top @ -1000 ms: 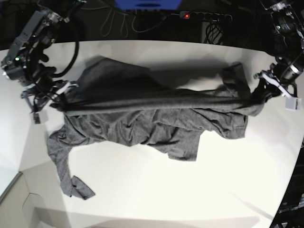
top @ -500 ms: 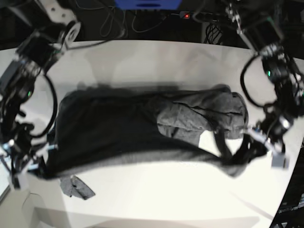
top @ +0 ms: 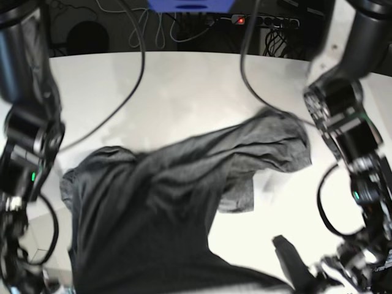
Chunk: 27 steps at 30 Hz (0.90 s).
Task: Layout the t-shirt on the table in an organized manner, then fold the t-shirt properly
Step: 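Lift the shirt with both grippers and pull it taut, then lower the shirt and drag its ends apart with both grippers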
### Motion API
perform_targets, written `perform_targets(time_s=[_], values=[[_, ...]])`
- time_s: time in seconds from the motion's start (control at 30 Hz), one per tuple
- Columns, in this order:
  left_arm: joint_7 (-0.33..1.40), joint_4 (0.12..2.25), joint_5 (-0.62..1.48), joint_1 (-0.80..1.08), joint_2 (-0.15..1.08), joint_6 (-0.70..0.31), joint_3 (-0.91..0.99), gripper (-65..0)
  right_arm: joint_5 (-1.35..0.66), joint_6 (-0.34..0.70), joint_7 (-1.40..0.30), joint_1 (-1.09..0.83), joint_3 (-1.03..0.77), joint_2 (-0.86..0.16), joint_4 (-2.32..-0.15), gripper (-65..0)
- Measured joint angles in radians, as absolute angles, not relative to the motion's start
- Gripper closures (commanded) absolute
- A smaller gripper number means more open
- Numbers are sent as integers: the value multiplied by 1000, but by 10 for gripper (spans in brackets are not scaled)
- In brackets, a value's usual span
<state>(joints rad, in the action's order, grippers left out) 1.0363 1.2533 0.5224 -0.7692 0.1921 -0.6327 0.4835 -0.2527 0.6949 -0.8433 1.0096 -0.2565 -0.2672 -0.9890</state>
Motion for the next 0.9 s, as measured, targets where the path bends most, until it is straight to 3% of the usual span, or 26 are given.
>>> perform_targets(time_s=[0.2,0.3,0.47,0.63,0.77,0.9], values=[[963,1128,536,-962,237,-631,479,-1,-188,702,-670,1254,-220,-245,-774,0],[971,1110,525,-1018,254,-624,487,-1,-209,702,-563,1285,-222,-268,-722,0],[1005,1142,551,-1036,260,-632,488,-1,-185,703,-606,1243,-221,-307,-703,0],[1060,1258,615,-922,260,-632,489,-1,-306,693,-616,1248,-306,-426,-723,0],[1083,1332,611,-754,217,-636,486,-1,-385,680,-734,1034,-347,-466,-825,0],[1083,1427,614,-610,213,-635,551,-1,-393,685,-805,712,-342,-386,-1070,0]])
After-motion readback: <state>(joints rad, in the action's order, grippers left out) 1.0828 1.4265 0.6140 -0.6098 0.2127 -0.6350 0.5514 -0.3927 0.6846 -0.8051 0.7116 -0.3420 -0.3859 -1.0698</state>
